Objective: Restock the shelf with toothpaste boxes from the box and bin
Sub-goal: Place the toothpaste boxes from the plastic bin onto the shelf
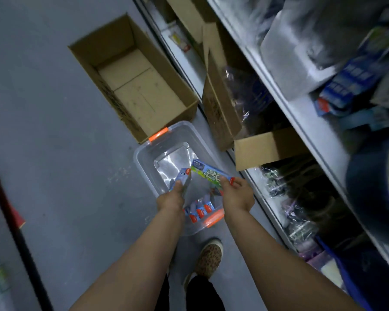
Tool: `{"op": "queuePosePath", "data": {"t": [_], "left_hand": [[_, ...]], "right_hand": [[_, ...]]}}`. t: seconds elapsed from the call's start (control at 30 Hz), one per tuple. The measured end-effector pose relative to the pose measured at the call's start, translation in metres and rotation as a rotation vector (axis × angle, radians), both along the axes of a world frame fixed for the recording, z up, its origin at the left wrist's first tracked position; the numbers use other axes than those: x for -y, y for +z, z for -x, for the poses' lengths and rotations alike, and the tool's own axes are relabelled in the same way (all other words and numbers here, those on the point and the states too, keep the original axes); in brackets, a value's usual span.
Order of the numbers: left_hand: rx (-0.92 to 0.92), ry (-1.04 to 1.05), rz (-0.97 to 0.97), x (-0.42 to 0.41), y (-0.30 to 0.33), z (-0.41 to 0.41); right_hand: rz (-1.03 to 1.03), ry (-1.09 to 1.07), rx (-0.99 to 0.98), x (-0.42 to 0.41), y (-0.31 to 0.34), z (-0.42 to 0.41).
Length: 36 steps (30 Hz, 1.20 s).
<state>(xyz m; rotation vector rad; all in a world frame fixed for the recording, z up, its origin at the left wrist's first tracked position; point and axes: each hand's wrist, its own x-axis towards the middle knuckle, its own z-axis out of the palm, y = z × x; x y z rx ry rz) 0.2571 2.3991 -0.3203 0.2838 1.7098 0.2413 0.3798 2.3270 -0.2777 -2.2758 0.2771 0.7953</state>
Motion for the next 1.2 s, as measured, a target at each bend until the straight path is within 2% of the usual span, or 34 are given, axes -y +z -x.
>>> {"op": "queuePosePath", "data": {"t": [0.1, 0.27, 0.37, 0.6, 0.77, 0.97, 1.2], "left_hand": [[0.069, 0.057, -0.06, -0.012, 0.092, -0.009], [0.219, 0.026, -0.167, -0.025, 0.202, -0.018], [0.387, -0.012, -0.207, -0.029, 0.275, -0.024], [0.711, -0.065, -0.266, -0.023, 0.452, -0.029], [0.887, -0.22, -0.305, 0.011, 0.569, -0.041], [1.137, -0.372, -0.325, 0.069, 0.669, -0.055], [1.314, -0.553, -0.343, 0.148, 0.756, -0.063]], "right_hand": [[-0.133, -0.094, 0.029, -0.001, 0.06, -0.003], [-0.431, -0.31, 0.074, -0.004, 0.158, -0.004], [-0.584, -0.397, 0.106, -0.005, 0.22, -0.008], [-0.849, -0.434, 0.27, 0.013, 0.398, -0.004], [-1.021, -0.49, 0.401, 0.058, 0.519, -0.002], [-1.12, -0.542, 0.604, 0.136, 0.633, 0.006], [-1.176, -0.599, 0.811, 0.228, 0.72, 0.014]]}}
